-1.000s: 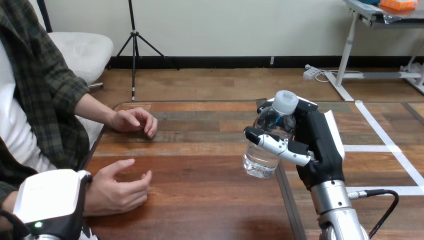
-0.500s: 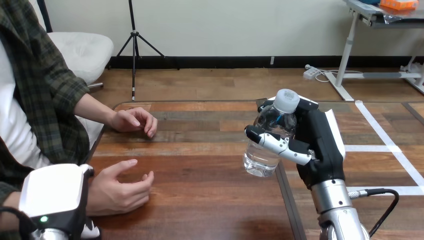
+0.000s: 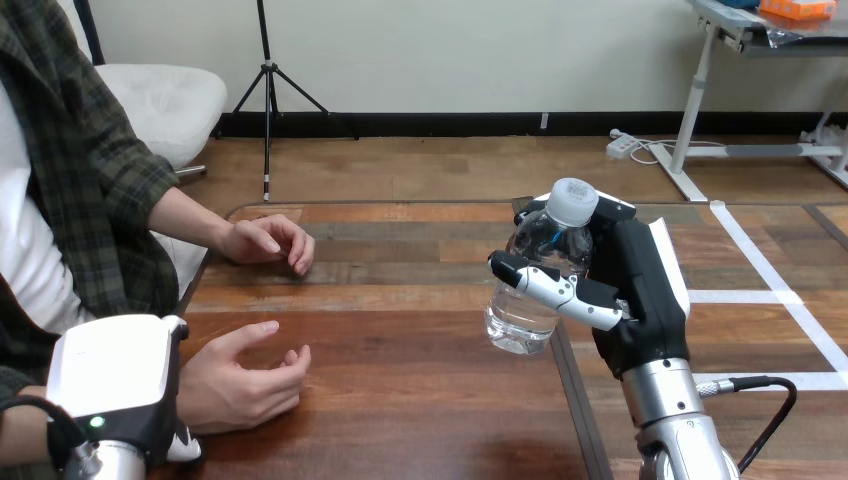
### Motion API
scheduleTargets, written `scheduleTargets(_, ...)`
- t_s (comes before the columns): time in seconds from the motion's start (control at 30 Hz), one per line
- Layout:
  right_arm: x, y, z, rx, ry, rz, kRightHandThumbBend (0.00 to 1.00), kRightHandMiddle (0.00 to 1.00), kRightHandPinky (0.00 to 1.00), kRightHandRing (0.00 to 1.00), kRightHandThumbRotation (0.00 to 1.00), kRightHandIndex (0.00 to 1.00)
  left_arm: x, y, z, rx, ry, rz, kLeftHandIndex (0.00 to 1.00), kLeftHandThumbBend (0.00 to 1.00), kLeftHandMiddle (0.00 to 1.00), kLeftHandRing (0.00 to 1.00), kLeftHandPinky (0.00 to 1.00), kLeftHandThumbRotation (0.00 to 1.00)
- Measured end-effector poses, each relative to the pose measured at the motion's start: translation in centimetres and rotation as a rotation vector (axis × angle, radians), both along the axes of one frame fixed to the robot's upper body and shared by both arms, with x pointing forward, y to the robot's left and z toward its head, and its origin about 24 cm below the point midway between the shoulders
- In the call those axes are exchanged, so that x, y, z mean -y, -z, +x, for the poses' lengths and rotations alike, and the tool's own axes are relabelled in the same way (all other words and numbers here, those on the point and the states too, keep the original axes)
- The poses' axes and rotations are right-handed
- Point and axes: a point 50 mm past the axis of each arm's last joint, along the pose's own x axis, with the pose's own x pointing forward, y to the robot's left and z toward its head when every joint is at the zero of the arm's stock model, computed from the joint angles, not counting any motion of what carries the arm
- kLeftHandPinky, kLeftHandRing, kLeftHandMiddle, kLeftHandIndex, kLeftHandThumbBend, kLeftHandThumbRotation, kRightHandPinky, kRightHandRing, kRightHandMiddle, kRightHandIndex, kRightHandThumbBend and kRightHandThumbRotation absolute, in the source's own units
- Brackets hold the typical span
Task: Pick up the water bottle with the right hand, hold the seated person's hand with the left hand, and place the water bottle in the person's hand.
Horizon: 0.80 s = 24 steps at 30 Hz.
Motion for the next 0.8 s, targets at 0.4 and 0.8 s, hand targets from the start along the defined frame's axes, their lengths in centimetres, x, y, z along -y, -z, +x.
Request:
scheduleTargets(0.4, 0.0, 0.0, 0.1, -0.011, 0.0, 0.004, 0.48, 0.41, 0.35, 0.37, 0.0, 0.42, 0.3, 0.0, 0.9, -0.035, -0.051, 0.02, 0.78, 0.86, 0.82, 0.79, 0.73, 0.0)
scheduleTargets(0.8, 0.0, 0.0, 0.1, -0.022, 0.001, 0.006, 0.48, 0.41, 0.35, 0.37, 0.0, 0.42, 0.6, -0.1, 1.7, -0.055, -0.081, 0.016, 0.77, 0.86, 0.8, 0.78, 0.72, 0.0)
